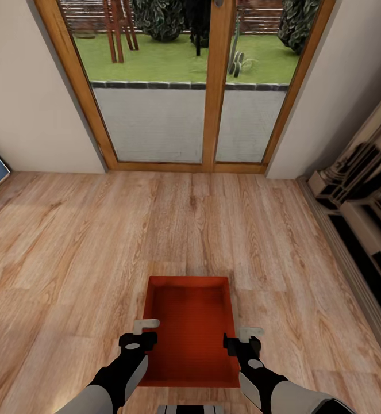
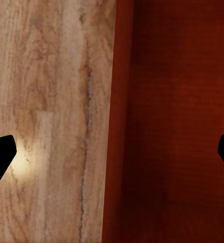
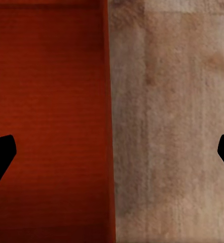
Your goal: Move the two storage containers from the living room to the garage. In the garage, place one container on the floor and stack the other container on top of it (either order is fine).
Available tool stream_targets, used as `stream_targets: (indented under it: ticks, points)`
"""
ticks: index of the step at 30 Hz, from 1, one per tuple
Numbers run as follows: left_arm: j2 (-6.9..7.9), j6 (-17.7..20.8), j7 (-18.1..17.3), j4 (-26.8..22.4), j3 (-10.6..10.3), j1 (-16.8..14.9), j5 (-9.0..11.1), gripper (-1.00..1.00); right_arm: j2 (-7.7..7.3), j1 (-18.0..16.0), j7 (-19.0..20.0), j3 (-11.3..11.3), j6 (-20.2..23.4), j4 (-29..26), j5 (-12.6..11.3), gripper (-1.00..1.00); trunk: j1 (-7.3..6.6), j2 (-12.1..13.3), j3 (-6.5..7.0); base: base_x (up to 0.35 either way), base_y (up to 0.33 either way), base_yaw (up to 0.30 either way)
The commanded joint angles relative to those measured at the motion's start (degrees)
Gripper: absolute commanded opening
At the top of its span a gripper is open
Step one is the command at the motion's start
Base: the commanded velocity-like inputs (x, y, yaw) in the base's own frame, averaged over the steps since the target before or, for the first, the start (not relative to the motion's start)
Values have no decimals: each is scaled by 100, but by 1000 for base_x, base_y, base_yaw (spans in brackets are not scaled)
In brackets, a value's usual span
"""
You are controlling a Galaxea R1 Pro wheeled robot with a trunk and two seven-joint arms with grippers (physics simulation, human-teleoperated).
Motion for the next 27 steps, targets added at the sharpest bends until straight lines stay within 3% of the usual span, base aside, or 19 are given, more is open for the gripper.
stream_targets:
  ticks: [1,27]
  points:
    - [5,31,44,-11,-48,-1,57,100,2,-3,-19,49,-15,4,-45,100,-1,-1,-3,0,0,0]
    - [-4,31,53,6,-48,-1,67,100,2,-3,-16,49,-14,2,-45,100,-1,-1,-3,-32,10,0]
